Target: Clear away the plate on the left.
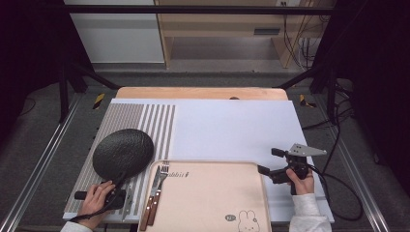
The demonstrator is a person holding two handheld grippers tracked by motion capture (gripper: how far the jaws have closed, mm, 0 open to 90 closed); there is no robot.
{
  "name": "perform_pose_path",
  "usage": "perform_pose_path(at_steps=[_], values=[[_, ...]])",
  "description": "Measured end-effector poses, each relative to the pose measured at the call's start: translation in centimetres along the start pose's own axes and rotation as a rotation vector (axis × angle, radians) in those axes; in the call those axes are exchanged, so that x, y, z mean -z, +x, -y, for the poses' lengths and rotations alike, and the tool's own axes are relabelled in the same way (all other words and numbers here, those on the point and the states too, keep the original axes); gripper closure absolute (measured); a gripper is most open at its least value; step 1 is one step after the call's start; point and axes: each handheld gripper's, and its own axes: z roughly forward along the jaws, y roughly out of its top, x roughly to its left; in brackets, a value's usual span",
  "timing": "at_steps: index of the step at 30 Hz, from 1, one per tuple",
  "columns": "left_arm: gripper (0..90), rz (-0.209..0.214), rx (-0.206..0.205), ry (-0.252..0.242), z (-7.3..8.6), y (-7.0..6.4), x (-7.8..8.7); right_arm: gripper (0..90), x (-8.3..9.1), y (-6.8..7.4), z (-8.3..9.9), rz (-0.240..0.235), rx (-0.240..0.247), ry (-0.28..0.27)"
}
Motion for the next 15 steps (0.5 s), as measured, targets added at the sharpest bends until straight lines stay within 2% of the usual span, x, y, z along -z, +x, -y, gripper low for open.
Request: perform_pose_path(at_steps=[15], values=[[85.1, -0.005, 0.035, 0.013, -0.28, 0.67, 0.28, 0.3, 0.02, -0.03, -0.02, 0.002, 0.0, -0.001]])
